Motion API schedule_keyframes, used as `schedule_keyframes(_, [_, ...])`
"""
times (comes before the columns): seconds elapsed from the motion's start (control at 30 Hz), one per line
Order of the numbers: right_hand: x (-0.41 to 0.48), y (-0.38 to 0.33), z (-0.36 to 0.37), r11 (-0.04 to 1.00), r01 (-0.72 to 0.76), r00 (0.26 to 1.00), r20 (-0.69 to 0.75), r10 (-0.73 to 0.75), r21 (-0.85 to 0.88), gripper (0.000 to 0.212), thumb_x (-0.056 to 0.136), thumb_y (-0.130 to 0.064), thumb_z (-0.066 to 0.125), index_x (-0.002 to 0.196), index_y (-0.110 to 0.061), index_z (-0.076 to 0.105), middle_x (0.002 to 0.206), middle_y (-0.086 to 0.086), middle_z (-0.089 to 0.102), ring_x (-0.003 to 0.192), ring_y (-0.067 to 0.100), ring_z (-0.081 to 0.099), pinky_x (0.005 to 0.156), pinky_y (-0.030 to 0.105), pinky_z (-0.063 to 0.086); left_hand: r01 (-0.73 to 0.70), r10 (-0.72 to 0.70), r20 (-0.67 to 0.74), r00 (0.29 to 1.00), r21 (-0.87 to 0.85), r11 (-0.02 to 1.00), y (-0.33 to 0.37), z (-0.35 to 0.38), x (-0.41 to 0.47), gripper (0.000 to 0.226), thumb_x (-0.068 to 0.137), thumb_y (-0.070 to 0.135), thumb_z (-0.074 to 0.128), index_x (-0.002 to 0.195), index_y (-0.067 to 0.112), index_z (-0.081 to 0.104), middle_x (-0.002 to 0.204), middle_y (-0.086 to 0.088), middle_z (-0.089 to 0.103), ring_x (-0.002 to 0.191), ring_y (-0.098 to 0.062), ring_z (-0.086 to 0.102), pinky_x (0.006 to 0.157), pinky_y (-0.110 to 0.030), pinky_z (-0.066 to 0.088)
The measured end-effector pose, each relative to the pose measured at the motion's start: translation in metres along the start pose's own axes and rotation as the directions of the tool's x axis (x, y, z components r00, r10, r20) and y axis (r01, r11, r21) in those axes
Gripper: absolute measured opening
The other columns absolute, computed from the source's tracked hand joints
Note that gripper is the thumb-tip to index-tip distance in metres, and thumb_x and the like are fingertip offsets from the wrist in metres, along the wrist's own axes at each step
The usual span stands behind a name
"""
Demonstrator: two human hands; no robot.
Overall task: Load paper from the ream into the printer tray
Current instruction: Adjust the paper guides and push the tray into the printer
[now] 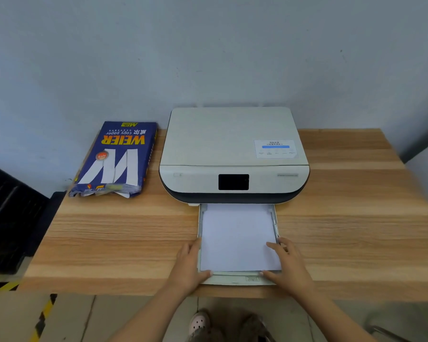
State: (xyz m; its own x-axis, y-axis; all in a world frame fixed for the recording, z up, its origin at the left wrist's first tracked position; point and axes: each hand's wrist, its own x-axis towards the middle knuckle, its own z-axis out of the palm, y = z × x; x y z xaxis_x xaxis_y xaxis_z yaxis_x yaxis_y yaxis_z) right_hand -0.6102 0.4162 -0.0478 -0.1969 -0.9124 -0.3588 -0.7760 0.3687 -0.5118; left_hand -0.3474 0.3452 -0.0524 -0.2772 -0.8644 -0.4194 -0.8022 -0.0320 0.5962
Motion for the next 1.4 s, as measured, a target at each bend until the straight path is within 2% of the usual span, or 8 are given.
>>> schedule_keyframes(0.13, [0.004,0.001,-0.001,0.999,-0.01,1.0,-0.017,0.011,0.047,0.094,0.065,-0.041,0.081,0.143,-0.026,0.031,0.152,0.003,0.023,0.139,0.02,0.024,0.113,0.033,0.028,0.009,-0.009,0.006,1.0,0.025,1.0,0.0,0.0,0.004,0.101,0.072,0.038,0.078,0.149,0.027,0.013,0.146,0.001,0.027,0.134,-0.017,0.03,0.11,-0.031,0.032])
schedule_keyframes(0.27, [0.007,-0.001,-0.004,0.992,-0.043,0.999,0.001,0.043,0.122,0.109,0.06,-0.049,0.082,0.148,-0.025,0.022,0.151,0.002,0.022,0.139,0.021,0.023,0.113,0.038,0.031,0.043,-0.043,0.001,0.999,0.014,0.999,0.004,-0.003,0.01,0.106,0.069,0.044,0.079,0.149,0.024,0.013,0.146,-0.001,0.026,0.135,-0.02,0.029,0.11,-0.035,0.034])
schedule_keyframes(0.37, [0.016,-0.004,-0.005,0.969,-0.117,0.989,-0.063,0.133,0.216,0.097,0.07,-0.045,0.077,0.146,-0.018,0.025,0.147,0.006,0.031,0.134,0.022,0.033,0.109,0.039,0.036,0.078,-0.077,-0.046,0.996,0.013,0.997,0.008,-0.002,0.017,0.099,0.073,0.041,0.077,0.148,0.02,0.016,0.148,-0.005,0.028,0.136,-0.023,0.029,0.11,-0.037,0.034])
schedule_keyframes(0.5, [0.029,-0.007,-0.003,0.961,-0.19,0.976,-0.067,0.207,0.199,0.081,0.077,-0.033,0.075,0.142,-0.011,0.033,0.138,0.011,0.041,0.125,0.025,0.041,0.103,0.036,0.04,0.124,-0.124,-0.066,0.99,-0.007,0.992,0.011,-0.001,0.024,0.096,0.071,0.039,0.079,0.147,0.02,0.022,0.147,-0.007,0.031,0.135,-0.026,0.031,0.11,-0.04,0.034])
schedule_keyframes(0.9, [0.038,-0.009,-0.002,0.909,-0.252,0.955,-0.063,0.288,0.333,0.084,0.071,-0.029,0.081,0.141,-0.015,0.035,0.134,0.012,0.041,0.122,0.028,0.045,0.103,0.041,0.042,0.107,-0.115,-0.12,0.986,-0.074,0.992,0.006,-0.002,0.035,0.068,0.079,0.036,0.072,0.136,0.021,0.038,0.132,-0.008,0.047,0.117,-0.024,0.047,0.098,-0.041,0.047])
schedule_keyframes(0.97, [0.038,-0.01,-0.003,0.915,-0.244,0.957,-0.07,0.28,0.322,0.089,0.069,-0.033,0.082,0.141,-0.014,0.033,0.134,0.012,0.04,0.121,0.028,0.044,0.103,0.04,0.041,0.1,-0.108,-0.103,0.989,-0.08,0.992,0.005,-0.003,0.034,0.073,0.077,0.039,0.075,0.137,0.021,0.037,0.133,-0.007,0.046,0.116,-0.024,0.048,0.098,-0.041,0.047])
schedule_keyframes(1.17, [0.028,-0.003,-0.006,0.975,-0.182,0.981,0.088,0.172,0.129,0.134,0.048,-0.053,0.086,0.15,-0.021,0.004,0.137,0.004,0.025,0.127,0.024,0.031,0.109,0.035,0.035,0.084,-0.085,0.022,0.996,0.003,0.996,-0.001,-0.005,0.028,0.124,0.046,0.053,0.087,0.145,0.021,0.02,0.148,-0.001,0.027,0.134,-0.023,0.031,0.111,-0.041,0.035])
schedule_keyframes(1.4, [0.026,-0.003,-0.005,0.983,-0.154,0.986,0.076,0.147,0.101,0.136,0.052,-0.051,0.085,0.15,-0.02,-0.003,0.138,0.007,0.023,0.129,0.025,0.028,0.11,0.035,0.032,0.077,-0.077,0.009,0.997,-0.001,0.997,0.002,-0.004,0.025,0.122,0.049,0.047,0.089,0.146,0.02,0.019,0.149,-0.004,0.026,0.135,-0.024,0.029,0.111,-0.042,0.034])
